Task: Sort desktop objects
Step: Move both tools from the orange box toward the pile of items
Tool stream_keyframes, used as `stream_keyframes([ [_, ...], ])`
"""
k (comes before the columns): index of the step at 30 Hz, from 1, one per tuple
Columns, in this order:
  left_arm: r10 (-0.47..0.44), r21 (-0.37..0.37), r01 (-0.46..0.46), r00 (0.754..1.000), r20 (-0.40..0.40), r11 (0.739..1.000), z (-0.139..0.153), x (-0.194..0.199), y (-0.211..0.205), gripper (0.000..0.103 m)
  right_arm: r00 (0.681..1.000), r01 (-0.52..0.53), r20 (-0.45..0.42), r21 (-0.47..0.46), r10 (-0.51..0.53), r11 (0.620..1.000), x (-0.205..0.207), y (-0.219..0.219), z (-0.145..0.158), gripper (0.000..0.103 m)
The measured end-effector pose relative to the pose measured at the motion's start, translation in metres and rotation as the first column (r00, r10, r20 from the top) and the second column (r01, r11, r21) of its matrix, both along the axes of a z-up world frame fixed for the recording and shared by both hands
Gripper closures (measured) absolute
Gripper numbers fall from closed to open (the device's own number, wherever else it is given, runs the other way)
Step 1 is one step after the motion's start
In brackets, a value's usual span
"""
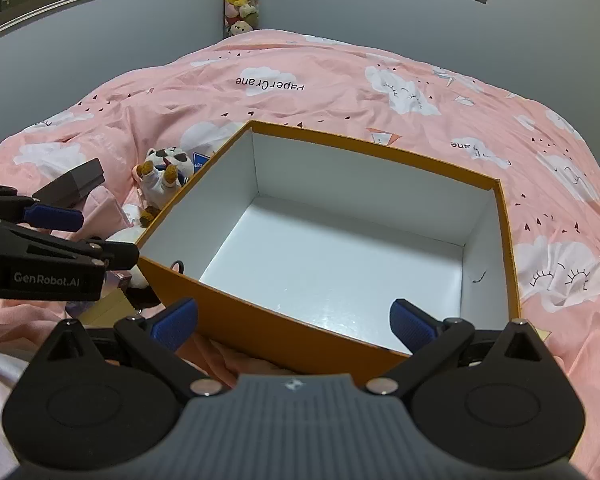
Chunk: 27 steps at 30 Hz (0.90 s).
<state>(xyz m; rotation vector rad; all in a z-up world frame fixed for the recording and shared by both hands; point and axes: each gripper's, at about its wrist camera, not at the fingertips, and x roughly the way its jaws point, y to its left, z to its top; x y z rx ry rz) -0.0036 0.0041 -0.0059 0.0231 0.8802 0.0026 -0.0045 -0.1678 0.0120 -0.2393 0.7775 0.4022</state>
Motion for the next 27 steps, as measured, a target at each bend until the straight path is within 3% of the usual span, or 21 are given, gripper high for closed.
stream_keyframes([
  [13,0.016,-0.019,-0.016,1.0,0.015,1.0,0.005,0.001,0.017,0.023,0.999,-0.041,0.005,-0.03,0.041,0.999,0.008,0.006,0.004,0.003],
  [19,0.048,-0.002,-0.048,0.998,0.034,0.999,0.014,0.002,0.04,0.023,0.994,-0.098,0.042,-0.053,0.1,0.994,0.025,0.016,0.019,0.011],
  [27,0.079,0.03,-0.08,0.996,0.045,0.996,0.025,0.001,0.076,0.023,0.982,-0.178,0.066,-0.012,0.179,0.984,0.052,0.045,0.037,0.026],
])
